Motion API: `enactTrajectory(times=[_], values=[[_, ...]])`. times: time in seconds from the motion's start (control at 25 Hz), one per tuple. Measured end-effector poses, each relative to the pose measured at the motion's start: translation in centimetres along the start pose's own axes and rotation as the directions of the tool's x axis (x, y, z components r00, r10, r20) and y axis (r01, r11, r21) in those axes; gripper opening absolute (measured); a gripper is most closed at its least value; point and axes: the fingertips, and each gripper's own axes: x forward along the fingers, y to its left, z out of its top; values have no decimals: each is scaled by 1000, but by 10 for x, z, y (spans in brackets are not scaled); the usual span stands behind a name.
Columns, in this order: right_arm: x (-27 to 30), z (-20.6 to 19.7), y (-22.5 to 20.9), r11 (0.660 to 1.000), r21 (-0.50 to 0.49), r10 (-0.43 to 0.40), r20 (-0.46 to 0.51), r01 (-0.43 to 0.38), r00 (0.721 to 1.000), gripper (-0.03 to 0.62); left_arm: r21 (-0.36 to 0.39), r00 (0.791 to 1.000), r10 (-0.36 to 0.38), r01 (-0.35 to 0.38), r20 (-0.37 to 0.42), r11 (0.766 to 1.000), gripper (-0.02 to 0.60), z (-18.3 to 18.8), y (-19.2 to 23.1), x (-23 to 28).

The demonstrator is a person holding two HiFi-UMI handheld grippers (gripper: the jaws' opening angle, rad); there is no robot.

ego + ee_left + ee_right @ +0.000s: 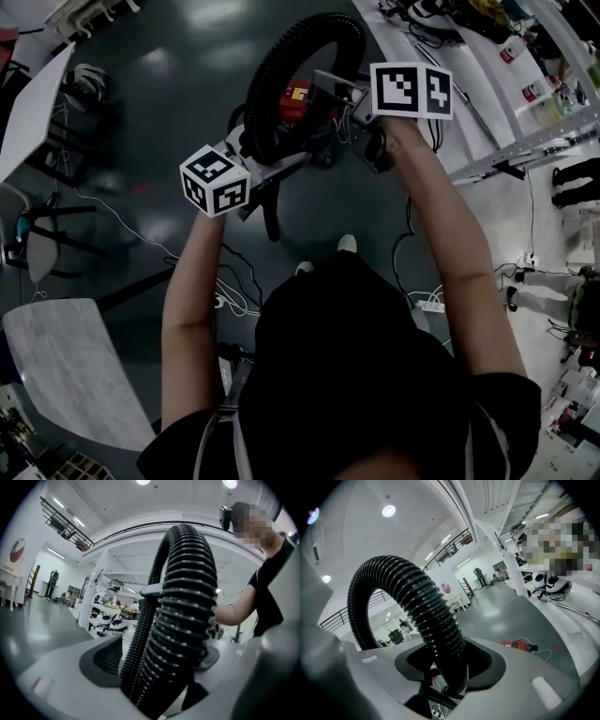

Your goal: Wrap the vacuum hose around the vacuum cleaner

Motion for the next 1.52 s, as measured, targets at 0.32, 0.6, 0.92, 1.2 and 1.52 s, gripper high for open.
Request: enactTrajectory(times=[0.32,0.6,0.92,1.2,1.52], values=[[4,1,19,997,-7,71,-36,-71,997,183,70,993,-64,71,-98,995,408,-14,-4,24],[-4,20,13,994,-32,98,-52,-100,994,183,127,986,-161,165,-46,978,477,7,-5,52],[-16,30,9,985,-75,150,-95,-157,984,183,146,970,-239,243,-48,959,470,21,-2,81],[-19,31,7,974,-116,176,-140,-193,974,183,182,987,-149,158,-65,970,191,18,2,98],[-19,28,16,952,-130,249,-192,-276,949,183,297,985,-171,167,-13,940,270,35,-20,119]])
